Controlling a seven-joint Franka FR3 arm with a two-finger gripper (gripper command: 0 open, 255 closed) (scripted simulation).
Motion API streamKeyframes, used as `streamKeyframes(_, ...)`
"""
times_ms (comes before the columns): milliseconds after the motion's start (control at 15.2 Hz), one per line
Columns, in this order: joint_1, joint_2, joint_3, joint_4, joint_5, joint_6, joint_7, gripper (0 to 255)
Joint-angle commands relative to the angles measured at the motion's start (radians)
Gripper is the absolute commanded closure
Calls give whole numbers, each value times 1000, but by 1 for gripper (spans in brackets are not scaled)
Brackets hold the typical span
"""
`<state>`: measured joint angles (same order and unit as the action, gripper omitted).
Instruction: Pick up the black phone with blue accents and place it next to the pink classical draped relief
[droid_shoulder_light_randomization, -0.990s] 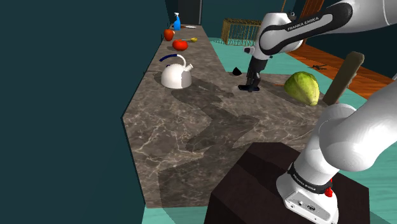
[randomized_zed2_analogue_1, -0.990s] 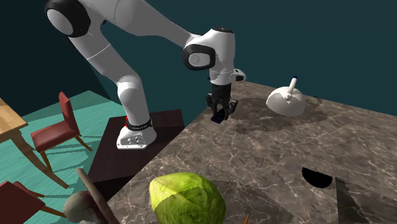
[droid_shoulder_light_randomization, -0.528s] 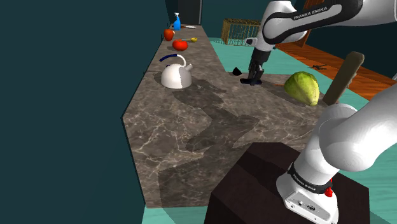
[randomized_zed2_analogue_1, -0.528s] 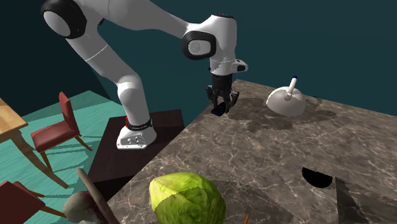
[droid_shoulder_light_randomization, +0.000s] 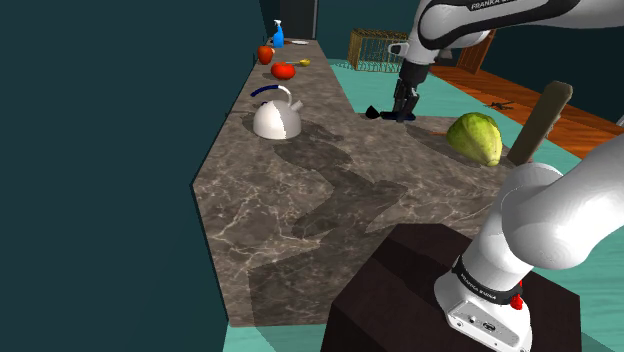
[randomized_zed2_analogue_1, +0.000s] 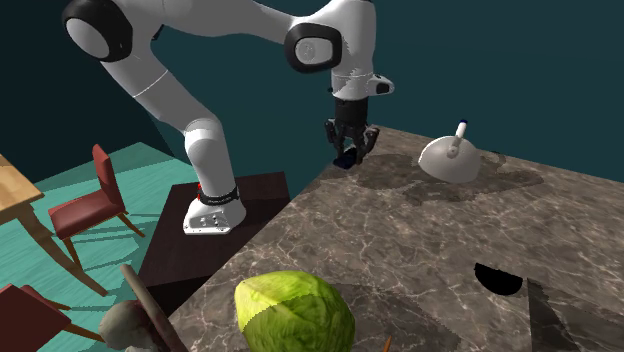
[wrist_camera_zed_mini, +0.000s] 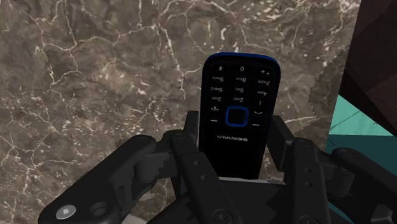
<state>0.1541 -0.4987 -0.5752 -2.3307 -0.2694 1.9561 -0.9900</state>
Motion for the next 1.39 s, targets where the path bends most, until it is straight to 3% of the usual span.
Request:
streamKeyframes(0,1,-6,8,24,3,-30,1,255)
streamKeyframes(1320,20,6,53,297,40,-293,-12,255)
